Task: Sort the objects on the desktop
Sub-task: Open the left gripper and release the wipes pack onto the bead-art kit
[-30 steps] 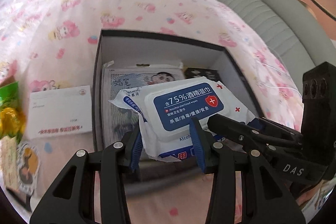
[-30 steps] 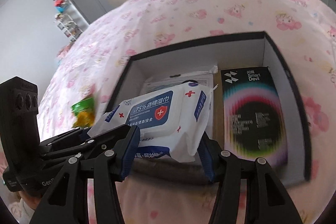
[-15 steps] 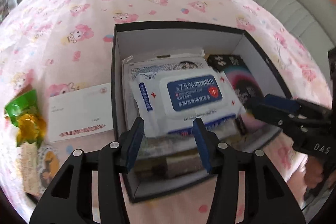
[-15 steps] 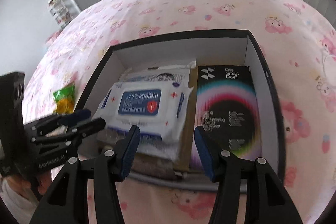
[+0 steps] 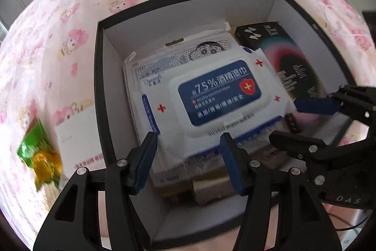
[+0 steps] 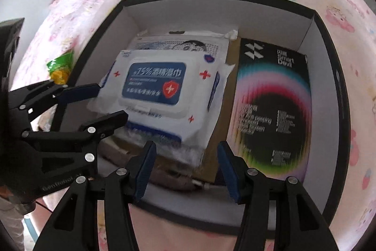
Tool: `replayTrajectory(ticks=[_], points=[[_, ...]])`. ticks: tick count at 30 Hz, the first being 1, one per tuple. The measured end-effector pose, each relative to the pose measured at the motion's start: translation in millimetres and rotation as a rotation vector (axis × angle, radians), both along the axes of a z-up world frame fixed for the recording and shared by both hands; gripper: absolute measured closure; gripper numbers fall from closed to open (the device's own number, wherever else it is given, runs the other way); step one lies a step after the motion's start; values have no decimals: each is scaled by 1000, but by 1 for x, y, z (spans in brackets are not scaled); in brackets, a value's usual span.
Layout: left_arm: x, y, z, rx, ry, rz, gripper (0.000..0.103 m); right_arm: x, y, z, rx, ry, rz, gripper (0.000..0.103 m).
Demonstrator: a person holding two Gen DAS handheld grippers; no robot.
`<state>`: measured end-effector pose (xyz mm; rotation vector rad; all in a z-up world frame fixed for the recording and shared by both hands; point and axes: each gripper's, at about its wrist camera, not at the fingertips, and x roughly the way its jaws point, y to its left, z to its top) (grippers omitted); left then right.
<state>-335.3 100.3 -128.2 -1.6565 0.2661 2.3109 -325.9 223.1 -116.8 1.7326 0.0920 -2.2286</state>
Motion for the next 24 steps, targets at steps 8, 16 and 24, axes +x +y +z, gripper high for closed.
replayTrajectory(ticks=[8, 16, 24], points=[[-34, 0, -1, -8, 21, 9, 45, -31, 1, 2, 12, 9, -41, 52], [-62, -7, 1, 9, 46, 65, 47, -71, 3, 6, 21, 17, -95, 52], [-43, -3, -3, 31, 42, 36, 46, -92, -6, 14, -96, 84, -101, 51]])
